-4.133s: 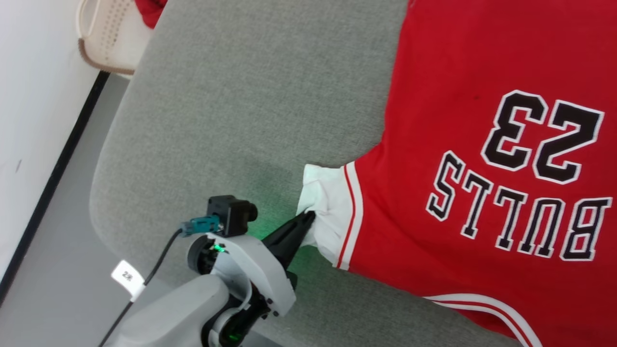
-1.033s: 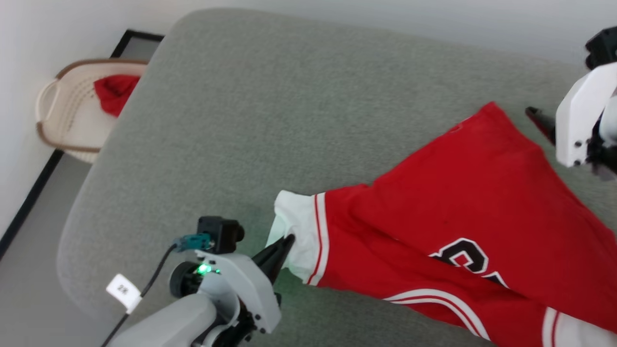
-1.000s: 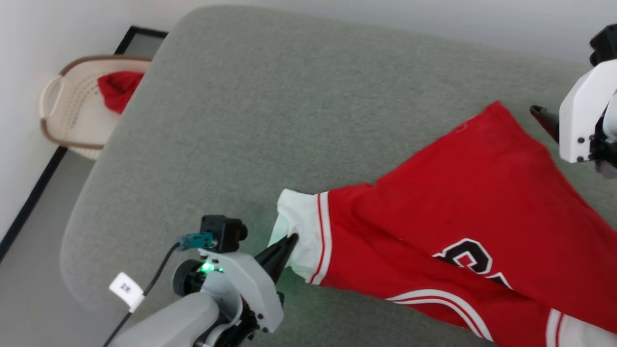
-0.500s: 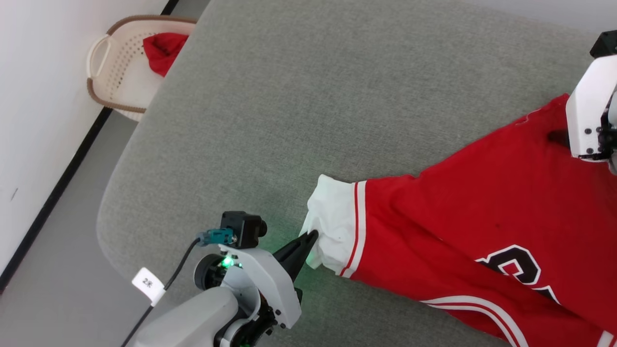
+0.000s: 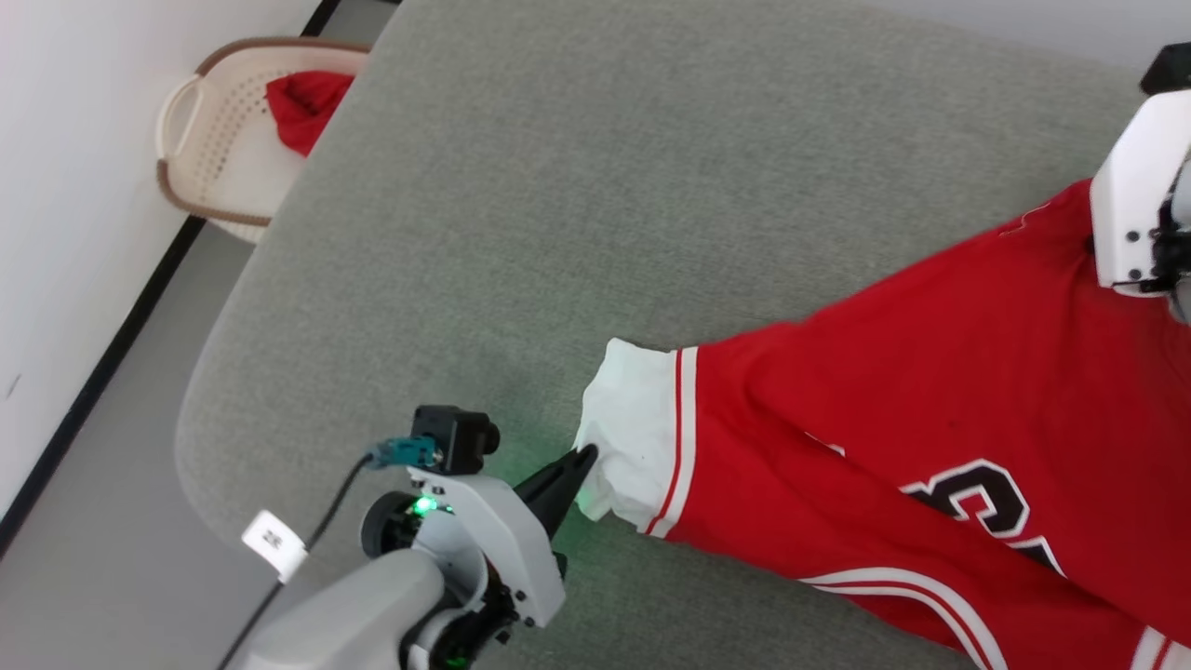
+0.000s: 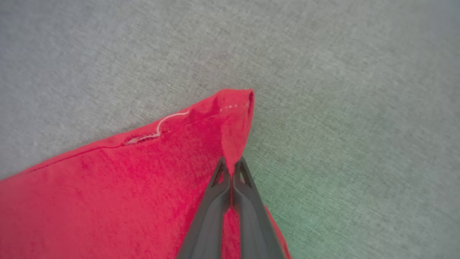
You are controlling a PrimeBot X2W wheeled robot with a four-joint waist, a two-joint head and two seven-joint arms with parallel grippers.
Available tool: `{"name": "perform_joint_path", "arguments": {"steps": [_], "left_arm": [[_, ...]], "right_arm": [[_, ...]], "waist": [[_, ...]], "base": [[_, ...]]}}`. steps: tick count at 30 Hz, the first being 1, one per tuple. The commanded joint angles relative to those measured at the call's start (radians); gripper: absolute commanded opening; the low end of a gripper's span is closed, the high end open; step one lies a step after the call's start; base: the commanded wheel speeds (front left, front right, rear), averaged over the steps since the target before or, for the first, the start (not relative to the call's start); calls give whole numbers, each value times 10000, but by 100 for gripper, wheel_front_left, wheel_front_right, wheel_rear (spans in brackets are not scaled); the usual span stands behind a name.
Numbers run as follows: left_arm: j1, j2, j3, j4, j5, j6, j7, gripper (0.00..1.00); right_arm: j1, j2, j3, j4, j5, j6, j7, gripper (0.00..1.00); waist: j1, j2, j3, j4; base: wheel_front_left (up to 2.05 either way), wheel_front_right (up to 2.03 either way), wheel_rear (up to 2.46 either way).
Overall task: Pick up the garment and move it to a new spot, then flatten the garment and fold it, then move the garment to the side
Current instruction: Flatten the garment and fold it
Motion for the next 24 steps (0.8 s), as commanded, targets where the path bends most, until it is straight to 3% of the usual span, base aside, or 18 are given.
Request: {"name": "perform_joint_path", "arguments": {"steps": [1, 7, 17, 24], "left_arm": [[-93, 124, 41, -30, -131, -62, 111, 0], [-540, 959, 137, -474, -328, 31, 1031, 0], [-2930, 2661, 515, -1503, 129, 352, 3068, 0], [-5058, 2716, 1004, -793, 193, 91, 4164, 0]], "right_arm": [[-192, -55, -157, 172, 19, -14, -138, 0], [-984, 405, -1059, 952, 150, -12, -636, 0], [-1640, 850, -900, 76, 252, -12, -1323, 0], [-1800, 964, -859, -980, 475, -12, -2202, 0]], "waist": [[0, -1, -177, -206], [0, -1, -555, -693], [0, -1, -1292, -1563], [0, -1, -1707, -2103]], "base": [[0, 0, 0], [0, 0, 0], [0, 0, 0], [0, 0, 0]]}}
